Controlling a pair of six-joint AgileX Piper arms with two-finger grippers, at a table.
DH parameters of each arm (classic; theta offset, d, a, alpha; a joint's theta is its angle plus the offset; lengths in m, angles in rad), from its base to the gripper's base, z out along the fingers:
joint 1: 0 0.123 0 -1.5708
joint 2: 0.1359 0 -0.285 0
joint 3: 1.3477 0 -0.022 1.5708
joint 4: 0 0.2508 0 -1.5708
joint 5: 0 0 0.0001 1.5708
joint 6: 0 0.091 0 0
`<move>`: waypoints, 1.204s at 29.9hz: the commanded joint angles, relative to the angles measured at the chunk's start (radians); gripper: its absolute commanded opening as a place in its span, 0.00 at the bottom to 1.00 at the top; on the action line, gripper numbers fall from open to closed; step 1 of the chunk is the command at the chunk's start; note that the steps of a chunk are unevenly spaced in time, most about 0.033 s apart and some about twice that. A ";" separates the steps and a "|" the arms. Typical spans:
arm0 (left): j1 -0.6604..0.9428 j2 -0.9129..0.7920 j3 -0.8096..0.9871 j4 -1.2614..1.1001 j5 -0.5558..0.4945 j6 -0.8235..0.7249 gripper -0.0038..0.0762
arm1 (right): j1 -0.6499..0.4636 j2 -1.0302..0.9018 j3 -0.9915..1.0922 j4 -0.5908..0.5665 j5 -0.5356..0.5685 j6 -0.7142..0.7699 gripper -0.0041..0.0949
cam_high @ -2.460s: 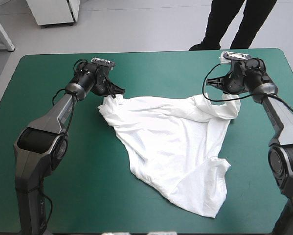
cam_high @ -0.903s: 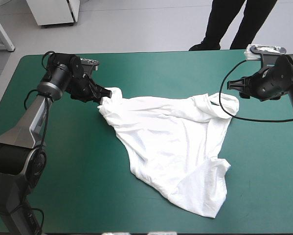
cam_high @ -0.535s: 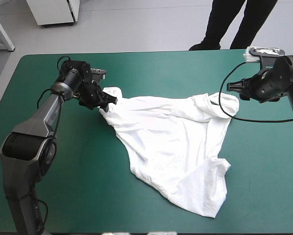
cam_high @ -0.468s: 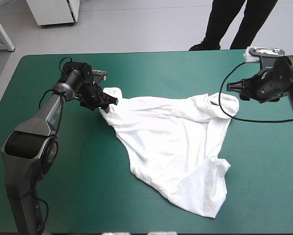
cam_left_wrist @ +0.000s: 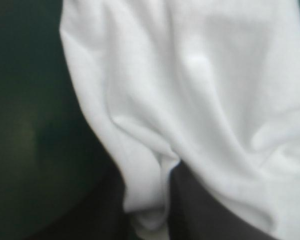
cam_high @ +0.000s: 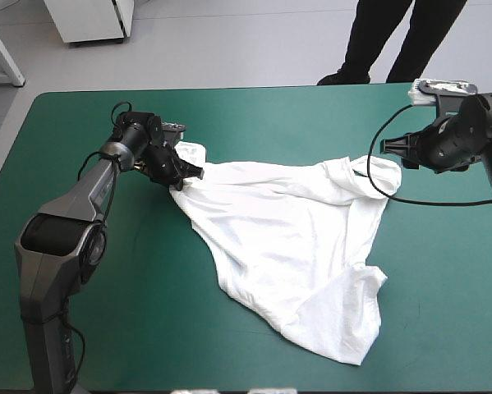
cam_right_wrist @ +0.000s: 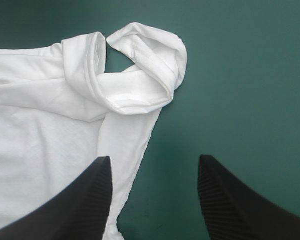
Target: Fold the cloth
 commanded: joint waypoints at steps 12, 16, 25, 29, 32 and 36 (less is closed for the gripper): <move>0.001 -0.042 -0.023 -0.027 0.011 0.017 0.04 | 0.237 -0.102 0.033 0.004 -0.001 0.033 0.51; 0.001 -0.042 -0.023 -0.036 0.017 0.022 0.04 | 0.359 -0.160 0.182 -0.051 -0.001 0.111 0.52; 0.001 -0.042 -0.023 -0.051 0.017 0.022 0.04 | 0.578 -0.311 0.486 -0.048 -0.001 0.357 0.58; 0.001 -0.042 -0.023 -0.074 0.013 0.022 0.04 | 0.715 -0.333 0.559 -0.072 -0.001 0.486 0.58; 0.001 -0.042 -0.023 -0.085 0.011 0.026 0.04 | 0.818 -0.333 0.602 -0.107 -0.001 0.589 0.57; 0.001 -0.042 -0.023 -0.102 0.011 0.040 0.04 | 0.961 -0.333 0.667 -0.188 -0.001 0.764 0.57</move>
